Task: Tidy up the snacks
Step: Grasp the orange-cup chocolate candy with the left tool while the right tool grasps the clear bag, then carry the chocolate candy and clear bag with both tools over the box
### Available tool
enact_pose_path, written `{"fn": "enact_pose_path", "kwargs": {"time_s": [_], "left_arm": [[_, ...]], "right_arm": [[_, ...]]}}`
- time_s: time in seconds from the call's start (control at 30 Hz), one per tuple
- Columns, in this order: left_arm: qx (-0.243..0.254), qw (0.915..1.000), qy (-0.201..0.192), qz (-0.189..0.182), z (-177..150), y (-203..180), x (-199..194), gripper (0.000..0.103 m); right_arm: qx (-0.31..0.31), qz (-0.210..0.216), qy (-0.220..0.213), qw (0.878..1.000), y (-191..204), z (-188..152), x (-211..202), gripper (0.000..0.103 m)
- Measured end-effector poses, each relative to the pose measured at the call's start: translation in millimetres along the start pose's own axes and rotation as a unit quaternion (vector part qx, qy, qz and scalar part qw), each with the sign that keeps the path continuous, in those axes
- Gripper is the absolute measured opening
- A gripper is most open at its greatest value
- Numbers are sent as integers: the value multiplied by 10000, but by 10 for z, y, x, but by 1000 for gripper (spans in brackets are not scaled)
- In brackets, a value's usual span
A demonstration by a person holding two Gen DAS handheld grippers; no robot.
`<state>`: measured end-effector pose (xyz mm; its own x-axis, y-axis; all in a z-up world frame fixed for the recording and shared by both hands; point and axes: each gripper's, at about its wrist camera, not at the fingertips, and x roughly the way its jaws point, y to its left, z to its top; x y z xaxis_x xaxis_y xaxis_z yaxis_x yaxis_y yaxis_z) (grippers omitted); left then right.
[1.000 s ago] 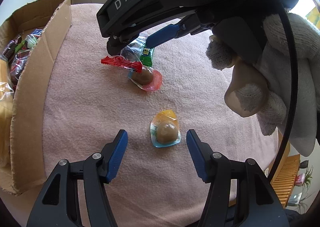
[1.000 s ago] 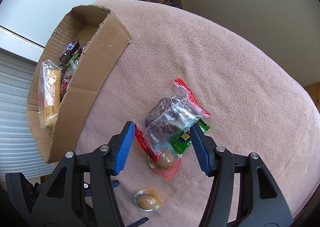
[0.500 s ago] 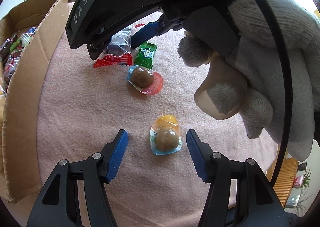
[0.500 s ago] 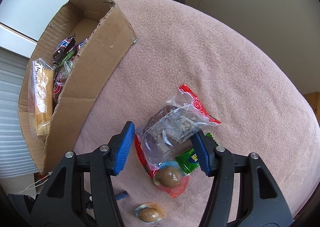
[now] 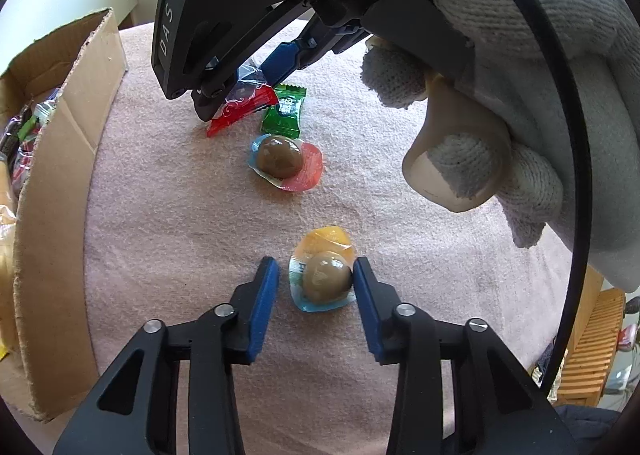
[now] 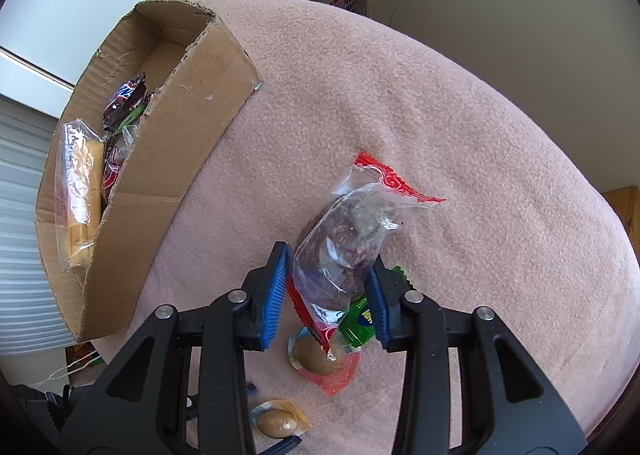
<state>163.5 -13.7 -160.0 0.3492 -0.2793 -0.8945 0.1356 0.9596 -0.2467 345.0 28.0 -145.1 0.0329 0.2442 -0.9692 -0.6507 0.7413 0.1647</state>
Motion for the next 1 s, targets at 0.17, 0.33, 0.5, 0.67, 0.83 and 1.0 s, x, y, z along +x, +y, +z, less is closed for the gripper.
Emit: {"fn": "enact_pose_path", "kwargs": {"time_s": [0.17, 0.33, 0.5, 0.67, 0.83, 1.0], "left_arm": [[39, 10000, -36, -12, -22, -15, 34, 27], [-78, 9999, -50, -101, -95, 92, -12, 27], [-140, 9998, -80, -110, -130, 167, -84, 27], [-215, 9997, -127, -63, -130, 204, -146, 27], [-225, 9995, -222, 44, -127, 261, -297, 27], [-296, 9990, -321, 116, -89, 338, -423, 27]], "right_arm": [[-34, -12, -55, 10000, 54, -110, -35, 37], [12, 28, -176, 9998, -7, -128, -130, 36], [71, 97, -263, 9996, -52, -175, -229, 36], [73, 117, -343, 9993, -73, -254, -347, 36], [82, 106, -412, 9991, -83, -329, -467, 36], [53, 96, -454, 9989, -41, -357, -592, 36]]}}
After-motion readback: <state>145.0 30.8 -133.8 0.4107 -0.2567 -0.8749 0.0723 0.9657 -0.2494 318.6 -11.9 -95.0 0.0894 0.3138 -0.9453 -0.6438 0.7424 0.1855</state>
